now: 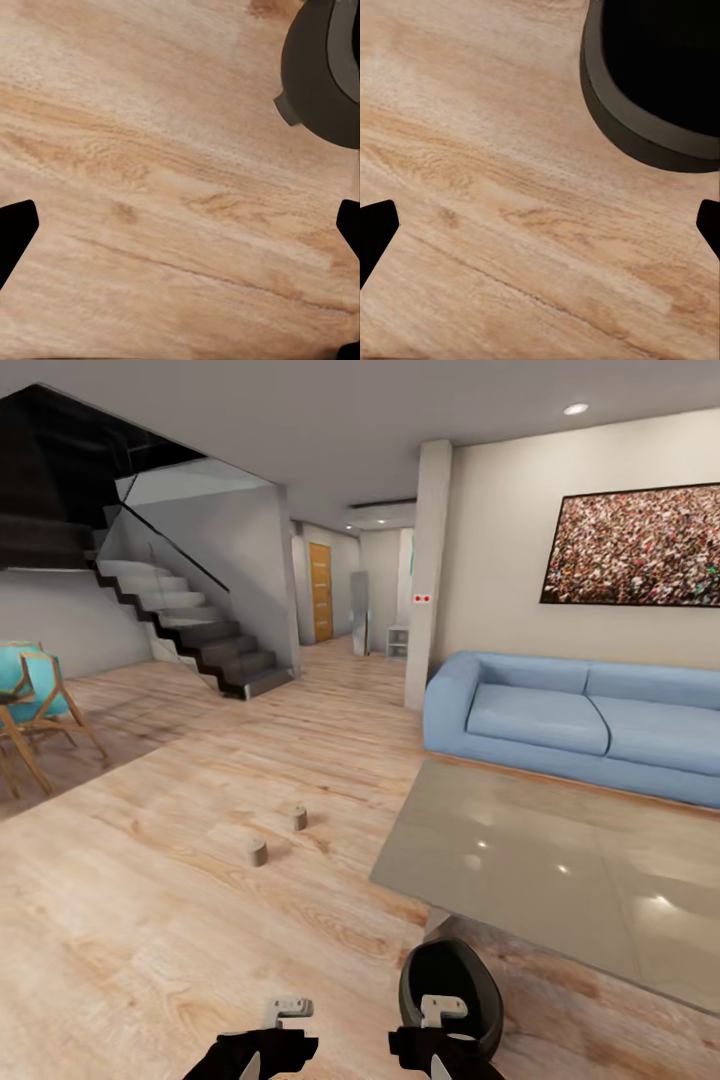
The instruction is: Place each of the two pumpkins and all three candles from the living room inside a cabinet in the living room (use any cabinet), then make sure every cabinet is closed, and position the cauldron so it is next to a table in the living room.
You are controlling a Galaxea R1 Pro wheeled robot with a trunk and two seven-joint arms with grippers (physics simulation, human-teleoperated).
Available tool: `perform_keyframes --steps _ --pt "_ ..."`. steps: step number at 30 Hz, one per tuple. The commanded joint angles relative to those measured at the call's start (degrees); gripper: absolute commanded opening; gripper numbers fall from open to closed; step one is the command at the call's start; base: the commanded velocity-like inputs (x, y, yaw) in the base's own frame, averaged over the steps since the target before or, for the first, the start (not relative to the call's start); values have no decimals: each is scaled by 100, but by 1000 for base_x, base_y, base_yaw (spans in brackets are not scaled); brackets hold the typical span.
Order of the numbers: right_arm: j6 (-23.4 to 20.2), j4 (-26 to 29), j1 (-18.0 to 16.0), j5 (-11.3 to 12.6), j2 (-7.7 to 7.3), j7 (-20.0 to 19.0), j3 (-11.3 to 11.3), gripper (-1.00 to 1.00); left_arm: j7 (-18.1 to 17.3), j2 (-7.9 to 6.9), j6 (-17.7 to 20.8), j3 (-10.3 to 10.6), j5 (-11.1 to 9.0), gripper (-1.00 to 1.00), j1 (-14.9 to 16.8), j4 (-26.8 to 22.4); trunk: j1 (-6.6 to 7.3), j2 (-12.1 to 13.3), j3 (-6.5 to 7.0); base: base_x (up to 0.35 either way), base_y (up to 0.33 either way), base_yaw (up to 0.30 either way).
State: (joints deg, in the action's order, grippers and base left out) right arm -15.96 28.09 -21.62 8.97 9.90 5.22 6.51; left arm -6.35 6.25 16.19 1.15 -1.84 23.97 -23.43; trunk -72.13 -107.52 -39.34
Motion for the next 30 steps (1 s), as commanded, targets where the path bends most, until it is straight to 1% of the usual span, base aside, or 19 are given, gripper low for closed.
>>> perform_keyframes --steps 1,16,21,30 --pt "-28 16 0 61 -6 53 44 100 -5 -1 33 12 -18 100 2 -9 1 -3 -6 -3 1 289" --pt "-21 12 0 61 -6 49 44 100 -10 -1 41 10 -18 100 2 -10 1 -3 -6 0 0 289" --pt "35 12 0 61 -6 49 44 100 -7 -4 42 8 -18 100 2 -2 111 198 84 0 0 289" --pt "73 12 0 64 -6 49 44 100 -6 -8 35 8 -25 100 2 -11 111 198 84 0 0 289"
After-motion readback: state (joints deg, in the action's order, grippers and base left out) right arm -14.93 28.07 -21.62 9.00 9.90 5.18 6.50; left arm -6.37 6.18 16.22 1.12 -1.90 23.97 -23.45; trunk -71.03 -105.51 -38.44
